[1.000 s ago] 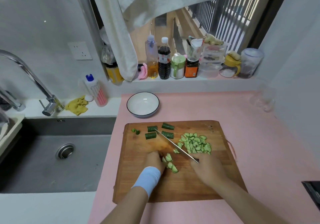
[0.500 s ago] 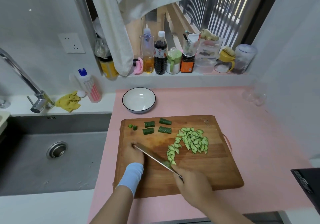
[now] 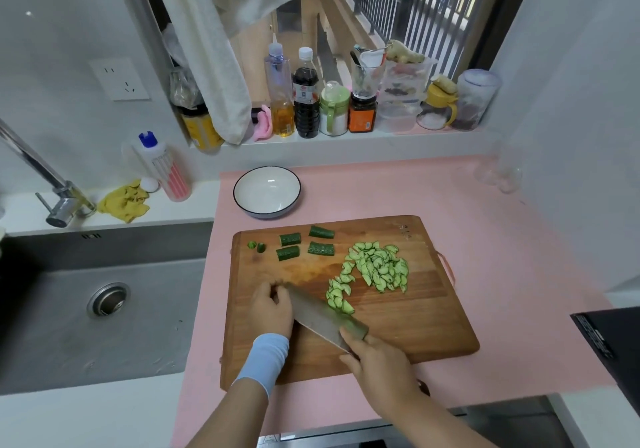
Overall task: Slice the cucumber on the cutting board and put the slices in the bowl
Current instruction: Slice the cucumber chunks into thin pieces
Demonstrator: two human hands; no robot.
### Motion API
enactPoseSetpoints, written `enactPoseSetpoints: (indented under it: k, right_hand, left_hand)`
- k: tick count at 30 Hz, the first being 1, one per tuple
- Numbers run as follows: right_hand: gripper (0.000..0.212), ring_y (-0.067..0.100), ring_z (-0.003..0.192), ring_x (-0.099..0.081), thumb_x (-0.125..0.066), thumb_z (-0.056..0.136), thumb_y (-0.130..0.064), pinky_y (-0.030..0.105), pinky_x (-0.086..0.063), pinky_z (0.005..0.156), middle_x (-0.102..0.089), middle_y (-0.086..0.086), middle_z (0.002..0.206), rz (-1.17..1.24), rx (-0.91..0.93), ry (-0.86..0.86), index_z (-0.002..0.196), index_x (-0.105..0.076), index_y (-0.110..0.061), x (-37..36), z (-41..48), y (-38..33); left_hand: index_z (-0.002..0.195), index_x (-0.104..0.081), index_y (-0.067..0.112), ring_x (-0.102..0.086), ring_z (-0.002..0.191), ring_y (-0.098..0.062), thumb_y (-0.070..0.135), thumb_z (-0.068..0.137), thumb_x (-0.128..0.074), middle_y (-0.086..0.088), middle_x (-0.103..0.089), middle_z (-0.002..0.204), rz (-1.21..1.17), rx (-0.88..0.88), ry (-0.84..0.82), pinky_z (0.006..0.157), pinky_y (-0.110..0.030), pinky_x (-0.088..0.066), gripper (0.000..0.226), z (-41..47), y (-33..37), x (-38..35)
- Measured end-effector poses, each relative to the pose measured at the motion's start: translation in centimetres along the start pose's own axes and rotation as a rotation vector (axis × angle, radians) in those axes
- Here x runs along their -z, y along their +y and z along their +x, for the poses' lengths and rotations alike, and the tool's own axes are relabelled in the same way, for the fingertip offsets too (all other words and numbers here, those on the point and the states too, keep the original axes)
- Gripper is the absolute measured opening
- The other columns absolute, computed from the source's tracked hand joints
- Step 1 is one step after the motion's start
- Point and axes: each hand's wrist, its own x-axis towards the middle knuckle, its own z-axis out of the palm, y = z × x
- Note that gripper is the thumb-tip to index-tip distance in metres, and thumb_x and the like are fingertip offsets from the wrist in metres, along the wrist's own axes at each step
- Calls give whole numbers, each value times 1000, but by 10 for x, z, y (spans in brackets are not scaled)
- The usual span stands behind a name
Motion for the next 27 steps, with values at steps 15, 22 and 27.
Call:
enactPoseSetpoints:
  k: [15, 22, 27]
  right_hand:
    - [42, 17, 96, -67, -53, 100, -45, 31, -51, 76, -72, -3, 109, 57, -153, 92, 141, -55, -37, 49, 36, 61]
    - [22, 6, 70, -62, -48, 100, -45, 27, -41, 58, -68, -15, 72, 451, -395, -28, 96, -68, -53, 94, 60, 75]
    - [47, 15, 54, -46, -48, 101, -30, 31, -32, 55, -47, -6, 52, 621, -455, 17, 55, -47, -23, 106, 76, 82]
  left_hand:
    - [126, -57, 19, -50, 118, -14, 14, 100, -42, 3, -56, 130, 49, -153, -279, 100, -24, -35, 31, 20, 47, -64]
    - [124, -61, 15, -55, 118, -23, 11, 99, -44, -5, -57, 130, 167, -111, -115, 98, -26, -40, 30, 47, 52, -68]
    - [126, -63, 18, -48, 123, -22, 10, 92, -57, -1, -57, 129, 476, -344, -305, 105, -26, -34, 35, 69, 48, -81]
